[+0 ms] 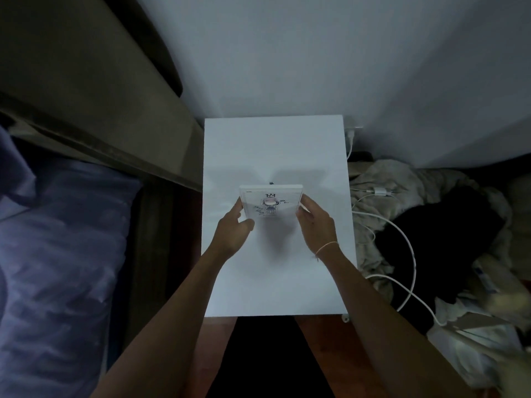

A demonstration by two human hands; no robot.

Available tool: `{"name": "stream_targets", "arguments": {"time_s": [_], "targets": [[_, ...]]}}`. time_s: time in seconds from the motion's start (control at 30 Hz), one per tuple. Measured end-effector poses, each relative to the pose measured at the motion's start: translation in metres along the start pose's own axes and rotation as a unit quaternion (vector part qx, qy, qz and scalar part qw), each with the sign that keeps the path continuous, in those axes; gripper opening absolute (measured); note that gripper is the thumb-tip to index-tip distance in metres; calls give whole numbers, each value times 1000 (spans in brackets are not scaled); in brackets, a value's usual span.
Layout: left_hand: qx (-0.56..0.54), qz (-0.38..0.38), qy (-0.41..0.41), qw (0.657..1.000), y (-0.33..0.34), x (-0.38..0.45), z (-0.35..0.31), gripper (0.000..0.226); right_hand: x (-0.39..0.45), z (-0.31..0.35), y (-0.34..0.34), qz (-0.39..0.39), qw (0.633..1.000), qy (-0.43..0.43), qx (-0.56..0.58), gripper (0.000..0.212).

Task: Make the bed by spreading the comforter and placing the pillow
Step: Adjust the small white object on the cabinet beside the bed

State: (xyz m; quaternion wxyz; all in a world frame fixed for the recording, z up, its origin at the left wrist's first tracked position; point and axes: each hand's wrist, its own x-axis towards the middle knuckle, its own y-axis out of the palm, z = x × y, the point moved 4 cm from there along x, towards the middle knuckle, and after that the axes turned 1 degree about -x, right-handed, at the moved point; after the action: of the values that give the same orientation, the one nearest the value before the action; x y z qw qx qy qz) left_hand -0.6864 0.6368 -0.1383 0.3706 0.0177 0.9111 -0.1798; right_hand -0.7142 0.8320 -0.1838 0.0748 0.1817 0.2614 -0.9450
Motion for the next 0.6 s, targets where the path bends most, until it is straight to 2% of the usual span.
{"name": "stream_targets", "arguments": {"time_s": [0.17,0.27,0.5,0.6], "targets": [[28,4,-5,1000,7,4,1,86,-10,-10,18,18,1000,17,-19,61],[21,-4,10,1000,7,14,-8,82,3,-1,20,11,999,29,-23,66],[30,-15,45,998,-18,73,-63,75,100,41,13,-2,999,25,-43,74],[23,-21,35,999,-30,100,-83,70,133,56,11,-9,999,17,-51,78]]}}
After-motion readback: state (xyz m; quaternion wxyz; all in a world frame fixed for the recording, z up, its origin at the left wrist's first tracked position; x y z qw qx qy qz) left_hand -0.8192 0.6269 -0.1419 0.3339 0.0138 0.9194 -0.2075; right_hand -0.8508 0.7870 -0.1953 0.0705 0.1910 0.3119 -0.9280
